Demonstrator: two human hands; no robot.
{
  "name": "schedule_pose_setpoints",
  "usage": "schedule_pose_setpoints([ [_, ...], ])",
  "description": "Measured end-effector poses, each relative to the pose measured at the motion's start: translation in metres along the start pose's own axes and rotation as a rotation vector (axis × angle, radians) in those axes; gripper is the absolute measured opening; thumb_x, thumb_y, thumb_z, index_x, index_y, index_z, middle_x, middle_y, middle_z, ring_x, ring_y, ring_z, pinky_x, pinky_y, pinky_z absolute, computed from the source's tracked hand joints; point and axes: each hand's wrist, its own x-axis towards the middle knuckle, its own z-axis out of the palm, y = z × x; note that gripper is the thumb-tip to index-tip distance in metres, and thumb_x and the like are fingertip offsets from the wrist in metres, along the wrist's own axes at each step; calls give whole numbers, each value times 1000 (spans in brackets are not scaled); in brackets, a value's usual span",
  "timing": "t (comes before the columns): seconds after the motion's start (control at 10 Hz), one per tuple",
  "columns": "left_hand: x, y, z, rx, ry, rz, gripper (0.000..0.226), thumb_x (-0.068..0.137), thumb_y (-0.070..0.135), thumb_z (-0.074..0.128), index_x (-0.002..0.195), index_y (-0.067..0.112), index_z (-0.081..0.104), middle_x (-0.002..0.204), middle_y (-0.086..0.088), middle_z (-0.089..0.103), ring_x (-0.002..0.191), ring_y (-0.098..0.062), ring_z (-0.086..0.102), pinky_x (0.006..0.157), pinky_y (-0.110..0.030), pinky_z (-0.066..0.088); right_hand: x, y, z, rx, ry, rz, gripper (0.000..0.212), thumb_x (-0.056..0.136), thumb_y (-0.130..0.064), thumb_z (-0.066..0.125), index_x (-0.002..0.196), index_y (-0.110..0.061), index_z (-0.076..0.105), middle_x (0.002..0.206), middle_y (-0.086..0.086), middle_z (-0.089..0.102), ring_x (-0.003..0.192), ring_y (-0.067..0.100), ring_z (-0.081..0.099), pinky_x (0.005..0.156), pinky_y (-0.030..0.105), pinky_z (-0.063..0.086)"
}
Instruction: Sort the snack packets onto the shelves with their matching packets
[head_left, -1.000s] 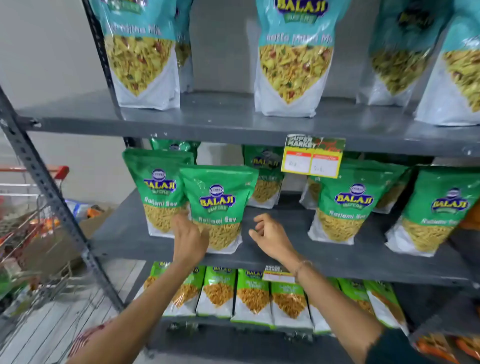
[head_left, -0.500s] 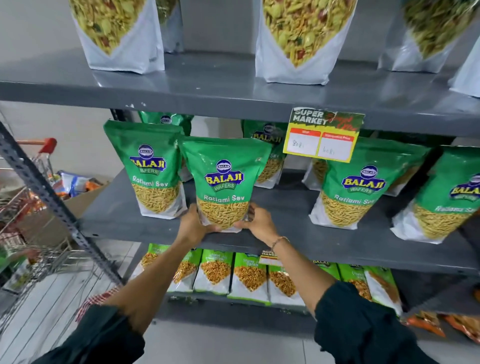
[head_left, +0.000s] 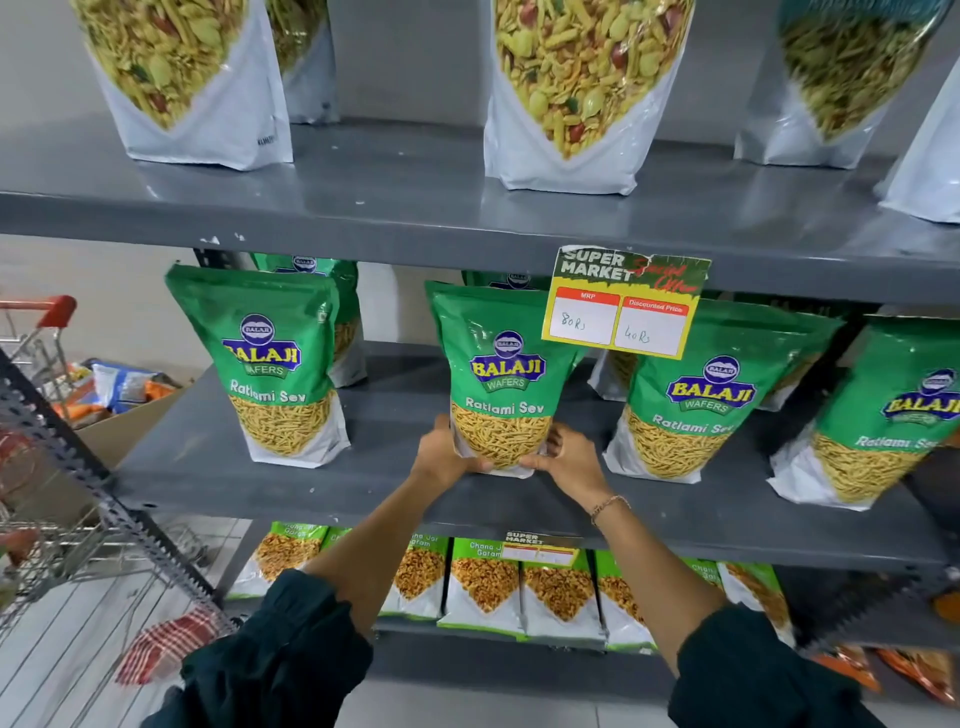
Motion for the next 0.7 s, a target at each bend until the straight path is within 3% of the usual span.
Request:
schedule_pose_setpoints([
  [0.6, -8, 3, 11, -17, -30, -26, 79, 65, 19, 84, 127, 4, 38, 131, -16, 53, 121, -33, 52, 98, -41, 45, 1, 10, -2, -148, -50, 33, 60, 75, -20, 72, 128, -14, 46, 132, 9, 57, 122, 23, 54, 106, 44, 41],
  [0.7, -14, 3, 17, 85, -71, 13, 98, 70, 24, 81, 141, 3, 17, 150, -20, 27, 141, -39, 25, 114, -47, 28, -7, -2, -4, -188, -133, 59, 65, 78, -24, 68, 134, -17, 37, 137, 6, 52, 126, 25, 50, 105, 38, 40],
])
